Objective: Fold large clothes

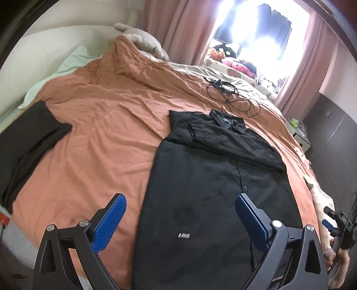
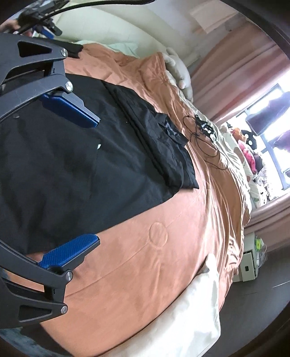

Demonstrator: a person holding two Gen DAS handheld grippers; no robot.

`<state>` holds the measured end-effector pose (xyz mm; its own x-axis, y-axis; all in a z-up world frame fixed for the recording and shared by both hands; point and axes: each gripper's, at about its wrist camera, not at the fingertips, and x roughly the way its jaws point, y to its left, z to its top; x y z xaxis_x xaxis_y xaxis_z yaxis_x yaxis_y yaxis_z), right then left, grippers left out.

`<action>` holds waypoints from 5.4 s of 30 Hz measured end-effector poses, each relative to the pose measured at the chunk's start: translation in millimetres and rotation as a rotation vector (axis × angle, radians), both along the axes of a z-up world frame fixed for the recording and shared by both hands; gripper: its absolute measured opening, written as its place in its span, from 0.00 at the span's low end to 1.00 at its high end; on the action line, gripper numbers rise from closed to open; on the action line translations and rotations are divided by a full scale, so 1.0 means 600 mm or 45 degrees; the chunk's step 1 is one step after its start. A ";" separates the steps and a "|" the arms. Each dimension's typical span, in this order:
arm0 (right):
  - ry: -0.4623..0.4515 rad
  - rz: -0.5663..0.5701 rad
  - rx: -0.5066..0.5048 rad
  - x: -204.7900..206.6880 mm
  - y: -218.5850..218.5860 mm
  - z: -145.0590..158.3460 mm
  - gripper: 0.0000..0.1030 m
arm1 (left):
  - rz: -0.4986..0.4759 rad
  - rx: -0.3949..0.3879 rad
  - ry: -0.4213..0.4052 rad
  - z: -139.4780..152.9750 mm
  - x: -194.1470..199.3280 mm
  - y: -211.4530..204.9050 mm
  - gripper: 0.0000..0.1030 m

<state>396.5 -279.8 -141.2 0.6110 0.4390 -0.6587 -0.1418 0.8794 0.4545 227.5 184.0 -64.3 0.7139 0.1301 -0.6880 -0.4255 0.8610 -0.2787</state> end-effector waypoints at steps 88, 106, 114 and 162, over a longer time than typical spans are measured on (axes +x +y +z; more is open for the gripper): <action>-0.249 0.108 0.645 -0.426 -0.190 0.101 0.11 | -0.032 -0.524 -0.390 0.073 -0.401 -0.039 0.10; -0.350 0.120 0.649 -0.325 -0.154 0.203 0.11 | -0.038 -0.492 -0.497 0.165 -0.321 -0.001 0.10; -0.364 0.115 0.672 -0.222 -0.123 0.229 0.11 | -0.040 -0.497 -0.532 0.191 -0.234 0.029 0.10; 0.146 -0.013 0.174 0.259 0.009 -0.064 0.67 | 0.177 -0.406 0.077 -0.095 0.215 0.195 0.73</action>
<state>551.8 -274.5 -179.4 0.5402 0.5235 -0.6589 -0.0734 0.8093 0.5828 356.5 300.8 -121.3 0.6609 -0.0050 -0.7504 -0.5565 0.6676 -0.4946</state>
